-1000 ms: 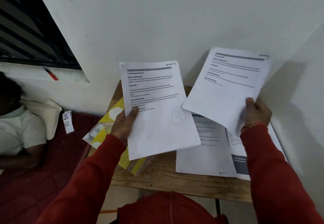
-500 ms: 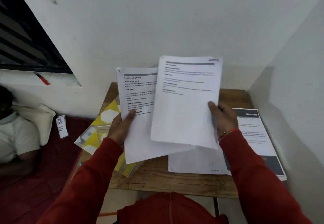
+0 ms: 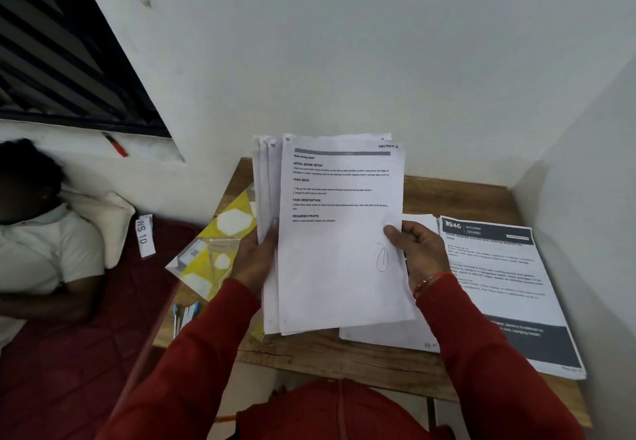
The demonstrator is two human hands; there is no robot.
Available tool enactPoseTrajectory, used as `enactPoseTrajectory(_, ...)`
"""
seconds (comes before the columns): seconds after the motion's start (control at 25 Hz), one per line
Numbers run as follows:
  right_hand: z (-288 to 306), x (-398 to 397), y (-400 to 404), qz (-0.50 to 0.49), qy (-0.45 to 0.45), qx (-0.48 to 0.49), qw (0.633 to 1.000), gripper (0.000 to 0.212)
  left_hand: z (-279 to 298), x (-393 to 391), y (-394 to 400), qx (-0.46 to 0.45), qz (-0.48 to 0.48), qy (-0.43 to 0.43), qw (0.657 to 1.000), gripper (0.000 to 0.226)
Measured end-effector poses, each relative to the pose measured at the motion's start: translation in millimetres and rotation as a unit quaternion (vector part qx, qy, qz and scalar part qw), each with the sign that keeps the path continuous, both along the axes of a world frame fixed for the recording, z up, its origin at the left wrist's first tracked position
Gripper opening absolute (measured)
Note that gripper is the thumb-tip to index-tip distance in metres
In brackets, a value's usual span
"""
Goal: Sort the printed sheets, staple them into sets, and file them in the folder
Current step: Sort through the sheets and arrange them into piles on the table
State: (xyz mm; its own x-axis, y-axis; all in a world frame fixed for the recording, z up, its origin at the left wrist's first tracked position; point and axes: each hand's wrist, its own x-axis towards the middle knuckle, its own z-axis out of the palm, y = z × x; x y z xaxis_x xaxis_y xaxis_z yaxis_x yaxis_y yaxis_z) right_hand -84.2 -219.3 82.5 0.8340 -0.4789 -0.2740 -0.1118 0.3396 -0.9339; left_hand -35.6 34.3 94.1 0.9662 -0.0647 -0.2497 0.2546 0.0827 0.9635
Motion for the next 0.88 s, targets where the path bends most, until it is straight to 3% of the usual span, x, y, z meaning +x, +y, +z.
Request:
enactPoseTrajectory(0.12, 2, 0, -1, 0.023, 0.003, 0.036, 0.999, 0.016, 3, 2, 0, -0.033, -0.008, 0.002, 0.999, 0.043)
enactPoseTrajectory(0.2, -1, 2, -5, 0.024, 0.01, 0.005, 1.0, 0.01, 5, 4, 0, -0.04, -0.007, -0.004, 0.999, 0.044)
enactPoseTrajectory(0.32, -8, 5, -30, -0.084, -0.007, -0.064, 0.994, 0.007, 8, 8, 1, -0.06, 0.019, -0.012, 0.998, 0.038)
enactPoseTrajectory(0.48, -12, -8, -86, -0.198, -0.029, 0.024, 0.98, 0.016, 6, 15, 13, -0.06, 0.051, -0.013, 0.997, 0.027)
enactPoseTrajectory(0.64, -10, -18, -116, -0.183, -0.014, 0.07, 0.981, 0.027, 6, 18, 23, -0.058, 0.064, -0.028, 0.996, 0.021)
enactPoseTrajectory(0.8, -1, -20, -103, -0.179, -0.059, 0.101, 0.977, 0.017, 4, 19, 25, -0.054, 0.066, -0.021, 0.996, 0.02)
enactPoseTrajectory(0.88, 7, -19, -84, -0.126, -0.071, 0.103, 0.984, 0.013, 2, 19, 22, -0.058, 0.065, -0.009, 0.996, 0.02)
